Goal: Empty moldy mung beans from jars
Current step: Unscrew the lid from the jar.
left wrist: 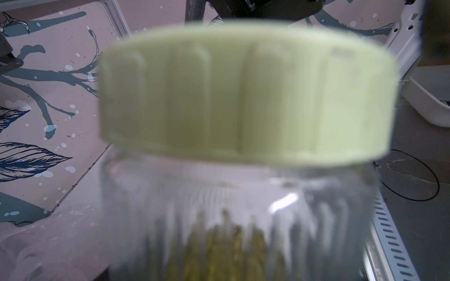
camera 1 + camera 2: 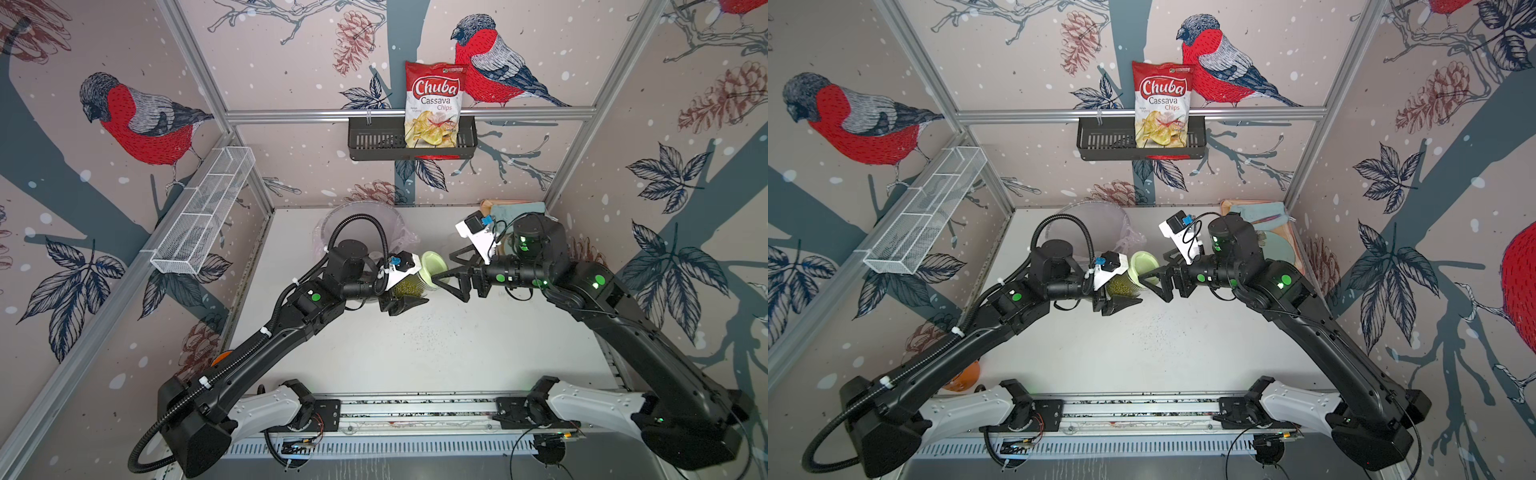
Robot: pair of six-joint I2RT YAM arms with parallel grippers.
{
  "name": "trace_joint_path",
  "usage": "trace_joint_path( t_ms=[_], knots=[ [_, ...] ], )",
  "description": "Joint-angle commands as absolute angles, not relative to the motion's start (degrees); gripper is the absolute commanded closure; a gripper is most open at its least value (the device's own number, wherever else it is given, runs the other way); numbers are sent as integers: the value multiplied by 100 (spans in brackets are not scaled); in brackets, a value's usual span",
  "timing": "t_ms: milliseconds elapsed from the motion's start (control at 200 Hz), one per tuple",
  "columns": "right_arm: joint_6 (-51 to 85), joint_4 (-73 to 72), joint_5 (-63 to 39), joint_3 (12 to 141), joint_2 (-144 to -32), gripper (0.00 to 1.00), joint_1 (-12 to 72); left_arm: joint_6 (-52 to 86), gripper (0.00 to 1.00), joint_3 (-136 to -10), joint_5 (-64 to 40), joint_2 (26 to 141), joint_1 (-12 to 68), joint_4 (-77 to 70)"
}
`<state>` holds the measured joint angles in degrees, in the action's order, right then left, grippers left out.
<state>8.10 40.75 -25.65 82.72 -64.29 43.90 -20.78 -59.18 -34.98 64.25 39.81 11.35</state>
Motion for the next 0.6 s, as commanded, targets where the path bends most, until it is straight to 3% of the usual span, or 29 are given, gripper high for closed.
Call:
trace_joint_path(
  t_ms=[0,595],
  knots=[
    [870,3884,-2505,8321,-6461,1,4427,-2030,100,-5974,-3718,6403,3964,488],
    [853,3863,-2439,8402,-6679,1,4702,-2039,100,-5941,-3709,6380,3964,472]
  ],
)
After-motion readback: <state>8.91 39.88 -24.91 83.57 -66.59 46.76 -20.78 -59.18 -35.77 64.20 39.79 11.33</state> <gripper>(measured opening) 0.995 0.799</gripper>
